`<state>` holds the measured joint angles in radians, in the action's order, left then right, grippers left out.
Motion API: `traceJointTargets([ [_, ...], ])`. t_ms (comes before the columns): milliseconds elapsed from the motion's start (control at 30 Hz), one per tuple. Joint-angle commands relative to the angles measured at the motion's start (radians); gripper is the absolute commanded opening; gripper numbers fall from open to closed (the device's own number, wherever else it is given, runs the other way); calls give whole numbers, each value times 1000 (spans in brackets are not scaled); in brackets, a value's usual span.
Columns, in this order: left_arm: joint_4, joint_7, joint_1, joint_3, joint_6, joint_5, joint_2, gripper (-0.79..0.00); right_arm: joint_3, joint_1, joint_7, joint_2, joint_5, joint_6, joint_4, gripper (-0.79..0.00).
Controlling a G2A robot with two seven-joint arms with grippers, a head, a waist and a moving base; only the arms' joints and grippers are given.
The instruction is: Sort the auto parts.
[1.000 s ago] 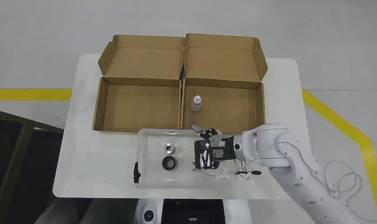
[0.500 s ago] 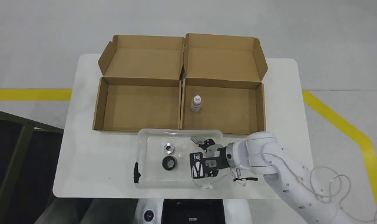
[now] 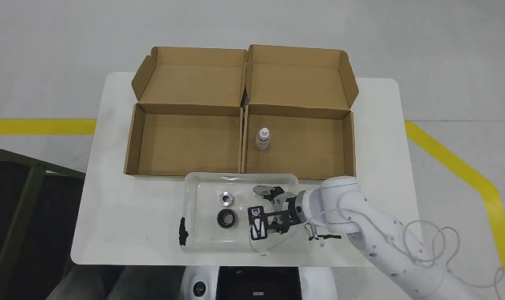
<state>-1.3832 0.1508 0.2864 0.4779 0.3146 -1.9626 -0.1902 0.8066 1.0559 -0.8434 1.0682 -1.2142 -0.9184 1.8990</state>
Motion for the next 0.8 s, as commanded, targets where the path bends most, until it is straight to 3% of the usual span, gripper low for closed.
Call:
traceJointTargets([
  [0, 0, 0, 0, 0, 0, 0, 0, 0, -11, -7, -15, 2, -4, 5, -3, -95],
  [100, 0, 0, 0, 0, 0, 0, 0, 0, -29, -16, -35, 4, -6, 12, -9, -132],
  [200, 0, 0, 0, 0, 0, 0, 0, 0, -47, -22, -46, 7, 1, 11, -17, -219],
  [433, 0, 0, 0, 0, 0, 0, 0, 0, -82, -36, -67, 11, 11, 11, -36, -274],
  [633, 0, 0, 0, 0, 0, 0, 0, 0, -106, -49, -77, 14, 1, 19, -44, -486],
  [767, 0, 0, 0, 0, 0, 0, 0, 0, -113, -57, -81, 14, 3, 23, -47, -557],
])
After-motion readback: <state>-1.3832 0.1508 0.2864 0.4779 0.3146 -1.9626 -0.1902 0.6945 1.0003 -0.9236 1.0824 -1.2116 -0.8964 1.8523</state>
